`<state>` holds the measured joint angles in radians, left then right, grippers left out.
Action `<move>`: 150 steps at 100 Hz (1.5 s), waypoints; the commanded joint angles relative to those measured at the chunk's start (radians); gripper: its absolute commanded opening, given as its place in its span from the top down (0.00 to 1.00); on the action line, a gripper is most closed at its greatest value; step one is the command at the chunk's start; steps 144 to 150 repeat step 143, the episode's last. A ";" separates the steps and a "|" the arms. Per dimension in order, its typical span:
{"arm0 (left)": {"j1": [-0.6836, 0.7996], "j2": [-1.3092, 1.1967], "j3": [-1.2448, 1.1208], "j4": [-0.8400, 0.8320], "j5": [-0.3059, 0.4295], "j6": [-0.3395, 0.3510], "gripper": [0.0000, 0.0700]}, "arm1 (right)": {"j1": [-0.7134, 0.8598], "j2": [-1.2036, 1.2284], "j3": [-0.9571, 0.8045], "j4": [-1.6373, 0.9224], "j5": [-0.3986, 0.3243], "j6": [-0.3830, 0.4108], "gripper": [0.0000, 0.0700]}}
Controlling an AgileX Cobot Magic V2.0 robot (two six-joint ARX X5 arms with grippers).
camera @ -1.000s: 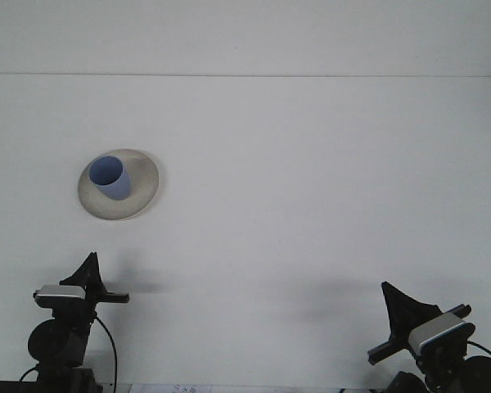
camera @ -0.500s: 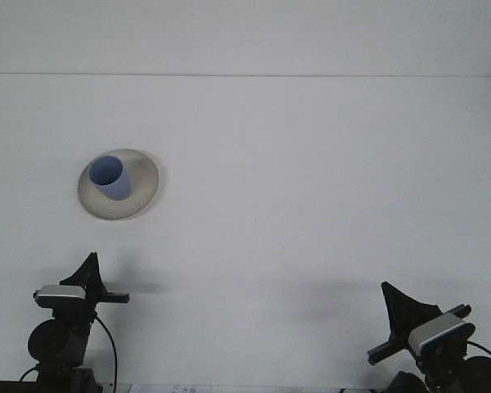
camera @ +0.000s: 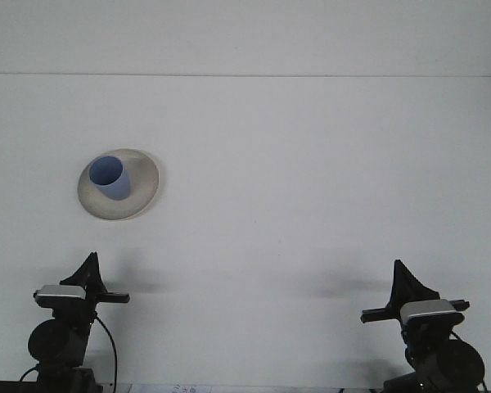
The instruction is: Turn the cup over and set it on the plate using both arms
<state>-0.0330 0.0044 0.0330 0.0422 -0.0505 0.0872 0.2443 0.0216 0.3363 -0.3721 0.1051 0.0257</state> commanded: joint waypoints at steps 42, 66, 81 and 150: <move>0.000 -0.001 -0.019 0.011 -0.003 -0.002 0.98 | -0.240 -0.020 -0.323 0.282 -0.155 0.019 0.99; 0.000 -0.001 -0.019 0.011 -0.003 -0.002 0.98 | -0.246 -0.020 -0.323 0.283 -0.159 0.030 0.99; 0.000 -0.001 -0.019 0.011 -0.003 -0.002 0.98 | -0.246 -0.020 -0.323 0.296 -0.158 0.029 0.99; 0.000 -0.001 -0.019 0.011 -0.003 -0.002 0.98 | -0.246 -0.020 -0.323 0.327 -0.158 0.029 0.99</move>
